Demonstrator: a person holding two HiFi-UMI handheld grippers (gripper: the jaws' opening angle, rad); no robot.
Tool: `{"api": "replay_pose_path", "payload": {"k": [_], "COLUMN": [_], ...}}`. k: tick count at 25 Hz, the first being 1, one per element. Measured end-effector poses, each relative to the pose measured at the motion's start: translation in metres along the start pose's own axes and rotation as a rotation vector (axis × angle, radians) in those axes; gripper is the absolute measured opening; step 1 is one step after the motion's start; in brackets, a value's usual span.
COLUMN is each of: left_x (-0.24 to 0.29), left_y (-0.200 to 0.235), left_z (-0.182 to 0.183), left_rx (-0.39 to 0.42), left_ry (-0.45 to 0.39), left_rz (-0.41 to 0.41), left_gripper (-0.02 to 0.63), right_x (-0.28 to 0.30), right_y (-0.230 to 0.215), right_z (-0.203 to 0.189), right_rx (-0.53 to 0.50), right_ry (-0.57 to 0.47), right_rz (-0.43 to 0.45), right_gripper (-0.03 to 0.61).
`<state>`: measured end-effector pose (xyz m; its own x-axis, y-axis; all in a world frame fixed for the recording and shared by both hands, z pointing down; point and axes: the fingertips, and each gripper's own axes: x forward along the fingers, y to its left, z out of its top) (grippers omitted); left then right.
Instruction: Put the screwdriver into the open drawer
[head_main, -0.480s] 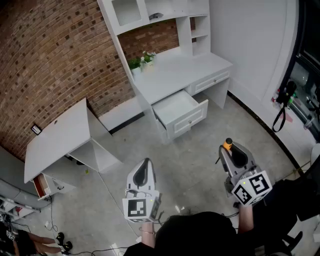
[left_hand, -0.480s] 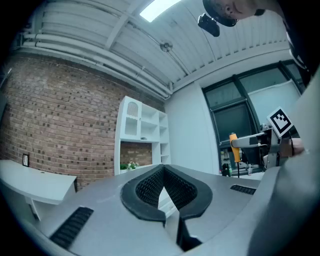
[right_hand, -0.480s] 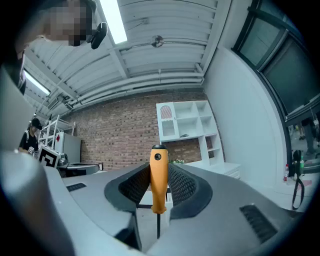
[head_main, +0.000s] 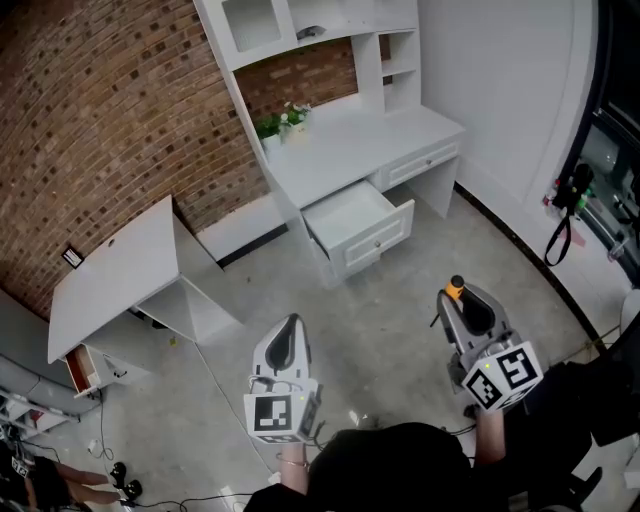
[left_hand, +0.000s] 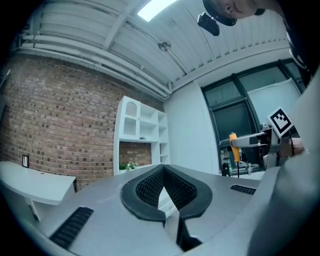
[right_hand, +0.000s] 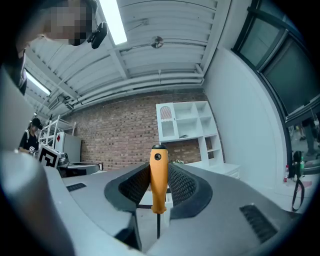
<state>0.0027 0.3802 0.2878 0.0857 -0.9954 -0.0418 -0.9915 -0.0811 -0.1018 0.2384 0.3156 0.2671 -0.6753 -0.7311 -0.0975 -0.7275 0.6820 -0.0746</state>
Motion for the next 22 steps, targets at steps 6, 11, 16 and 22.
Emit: {"api": "replay_pose_path", "payload": {"k": [6, 11, 16, 22], "left_x": [0.007, 0.008, 0.014, 0.039], "left_y": [-0.018, -0.023, -0.006, 0.010], "left_z": [-0.003, -0.012, -0.022, -0.037], "left_rx": [0.007, -0.011, 0.004, -0.009], "left_ry": [0.018, 0.042, 0.075, 0.095], "left_rz": [0.001, 0.035, 0.075, 0.094], "left_gripper": [0.008, 0.009, 0.009, 0.008], "right_x": [-0.002, 0.007, 0.022, 0.053], "right_y": [-0.014, -0.024, -0.029, -0.045], "right_z": [-0.002, -0.006, -0.015, -0.027], "right_rx": [0.002, 0.012, 0.032, 0.039], "right_ry": [0.002, 0.010, 0.028, 0.042], "right_rz": [0.011, 0.033, 0.050, 0.048], "right_gripper": [0.114, 0.114, 0.114, 0.114]}}
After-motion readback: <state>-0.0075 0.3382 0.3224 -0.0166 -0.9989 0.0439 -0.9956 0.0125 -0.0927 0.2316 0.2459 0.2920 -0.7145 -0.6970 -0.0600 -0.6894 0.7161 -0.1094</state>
